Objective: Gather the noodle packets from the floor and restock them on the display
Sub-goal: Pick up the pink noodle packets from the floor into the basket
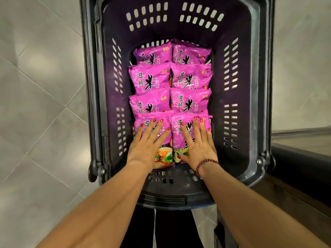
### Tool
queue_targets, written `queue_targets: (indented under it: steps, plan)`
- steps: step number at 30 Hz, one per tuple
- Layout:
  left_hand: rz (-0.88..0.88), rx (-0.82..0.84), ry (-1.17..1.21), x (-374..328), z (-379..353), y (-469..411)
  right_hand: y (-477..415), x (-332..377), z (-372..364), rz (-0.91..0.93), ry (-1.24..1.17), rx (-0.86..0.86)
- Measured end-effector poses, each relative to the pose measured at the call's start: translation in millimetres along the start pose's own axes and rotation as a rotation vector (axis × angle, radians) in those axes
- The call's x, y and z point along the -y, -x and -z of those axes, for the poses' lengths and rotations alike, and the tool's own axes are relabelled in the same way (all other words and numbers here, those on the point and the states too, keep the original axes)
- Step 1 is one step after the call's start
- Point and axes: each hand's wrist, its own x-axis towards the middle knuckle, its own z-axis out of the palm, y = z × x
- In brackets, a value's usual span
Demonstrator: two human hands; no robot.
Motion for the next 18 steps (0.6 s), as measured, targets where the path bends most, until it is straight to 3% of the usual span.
queue_targets:
  steps: [4,8,13,18]
  plan:
    - [-0.03,-0.059,0.153,4.6,25.6,21.2,26.6,1.4,21.3,0.007,-0.175,-0.128]
    - [-0.042,-0.319,0.35,11.1,70.4,63.1,75.0,11.7,58.3,-0.07,-0.382,-0.357]
    - [-0.133,-0.604,0.396,13.6,145.7,132.8,150.9,27.0,120.5,-0.133,-0.527,-0.543]
    - [-0.296,-0.679,0.375,-8.7,215.7,213.5,251.6,43.4,165.3,-0.186,-0.678,-0.685]
